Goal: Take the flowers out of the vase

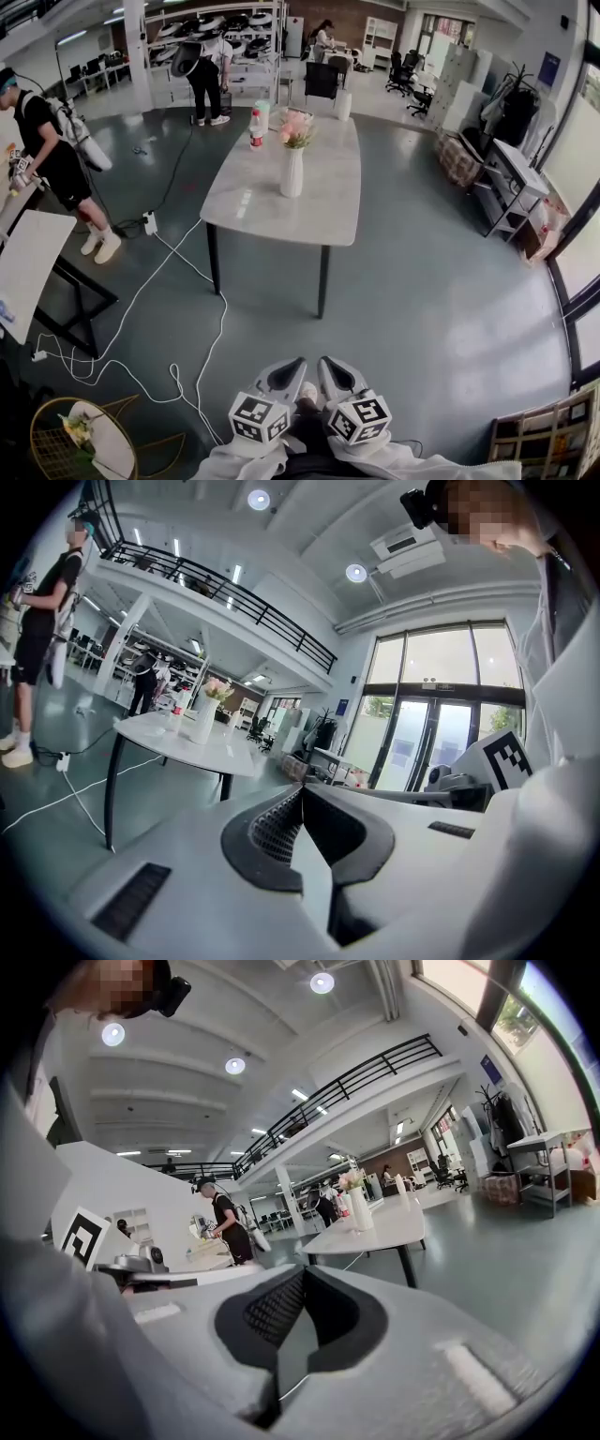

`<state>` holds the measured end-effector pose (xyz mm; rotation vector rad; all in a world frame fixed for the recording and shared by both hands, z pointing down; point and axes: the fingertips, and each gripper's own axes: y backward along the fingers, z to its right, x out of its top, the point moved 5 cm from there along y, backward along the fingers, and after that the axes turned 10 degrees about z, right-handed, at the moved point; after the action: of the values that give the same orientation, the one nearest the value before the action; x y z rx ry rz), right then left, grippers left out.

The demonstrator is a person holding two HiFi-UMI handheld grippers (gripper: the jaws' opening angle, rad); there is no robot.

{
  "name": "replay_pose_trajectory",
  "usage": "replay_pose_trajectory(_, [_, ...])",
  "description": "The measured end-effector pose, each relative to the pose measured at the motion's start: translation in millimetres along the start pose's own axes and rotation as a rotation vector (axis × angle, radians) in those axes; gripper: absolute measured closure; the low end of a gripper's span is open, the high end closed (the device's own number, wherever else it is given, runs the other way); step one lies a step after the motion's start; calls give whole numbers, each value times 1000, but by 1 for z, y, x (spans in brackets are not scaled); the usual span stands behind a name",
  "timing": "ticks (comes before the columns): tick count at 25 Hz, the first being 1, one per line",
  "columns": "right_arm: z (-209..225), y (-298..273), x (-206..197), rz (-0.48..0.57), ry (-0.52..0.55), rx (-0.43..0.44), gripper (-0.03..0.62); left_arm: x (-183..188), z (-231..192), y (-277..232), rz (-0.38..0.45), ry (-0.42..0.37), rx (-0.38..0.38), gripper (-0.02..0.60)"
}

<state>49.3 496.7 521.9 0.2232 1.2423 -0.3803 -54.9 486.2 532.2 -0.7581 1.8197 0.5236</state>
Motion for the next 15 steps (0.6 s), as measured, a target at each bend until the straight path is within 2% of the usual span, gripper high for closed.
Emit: replay_pose_trajectory(15, [71,-122,25,-23,19,84,594,22,-71,-108,12,-1,46,578])
